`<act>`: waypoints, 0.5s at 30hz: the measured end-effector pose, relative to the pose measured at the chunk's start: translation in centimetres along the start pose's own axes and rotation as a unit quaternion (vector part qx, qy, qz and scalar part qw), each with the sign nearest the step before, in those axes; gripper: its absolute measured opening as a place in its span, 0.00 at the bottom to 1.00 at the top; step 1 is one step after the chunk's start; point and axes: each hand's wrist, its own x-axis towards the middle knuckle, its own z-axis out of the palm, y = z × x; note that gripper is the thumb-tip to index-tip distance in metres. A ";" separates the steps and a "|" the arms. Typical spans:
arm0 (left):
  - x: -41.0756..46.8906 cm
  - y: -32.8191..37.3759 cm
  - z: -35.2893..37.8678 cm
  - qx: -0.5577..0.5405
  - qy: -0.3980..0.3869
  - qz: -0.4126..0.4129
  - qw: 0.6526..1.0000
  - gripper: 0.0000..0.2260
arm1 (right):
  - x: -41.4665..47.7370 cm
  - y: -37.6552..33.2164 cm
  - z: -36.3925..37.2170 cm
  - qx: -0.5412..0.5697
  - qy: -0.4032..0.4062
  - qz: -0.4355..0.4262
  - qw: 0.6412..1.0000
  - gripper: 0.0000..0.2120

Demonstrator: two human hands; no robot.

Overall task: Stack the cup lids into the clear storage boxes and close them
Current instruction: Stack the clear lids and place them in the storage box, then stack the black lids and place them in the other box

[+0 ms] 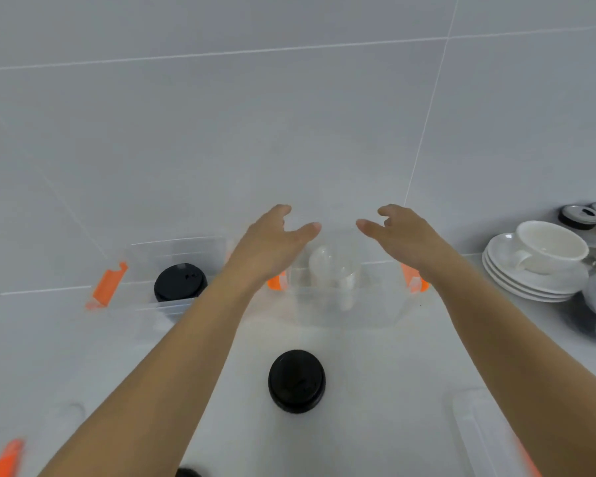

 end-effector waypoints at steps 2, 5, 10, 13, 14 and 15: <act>-2.3 -0.5 0.0 0.028 0.041 0.015 0.999 0.28 | -2.2 -0.1 0.0 -0.035 -0.005 -0.018 0.999 0.31; -5.5 -1.7 0.6 0.058 0.108 0.041 0.992 0.27 | -5.3 0.6 0.7 -0.079 0.018 -0.068 0.994 0.31; -9.8 -4.0 3.0 0.059 0.158 0.111 0.979 0.24 | -9.8 2.5 1.9 -0.054 0.069 -0.113 0.990 0.34; -12.2 -5.8 4.6 0.089 0.139 0.140 0.976 0.25 | -13.1 4.1 2.5 -0.040 0.099 -0.135 0.985 0.36; -13.0 -6.3 5.1 0.090 0.127 0.142 0.978 0.26 | -14.3 4.7 2.6 -0.039 0.108 -0.138 0.984 0.37; -13.6 -6.9 5.5 0.086 0.120 0.139 0.979 0.26 | -15.3 5.2 2.9 -0.040 0.115 -0.141 0.983 0.37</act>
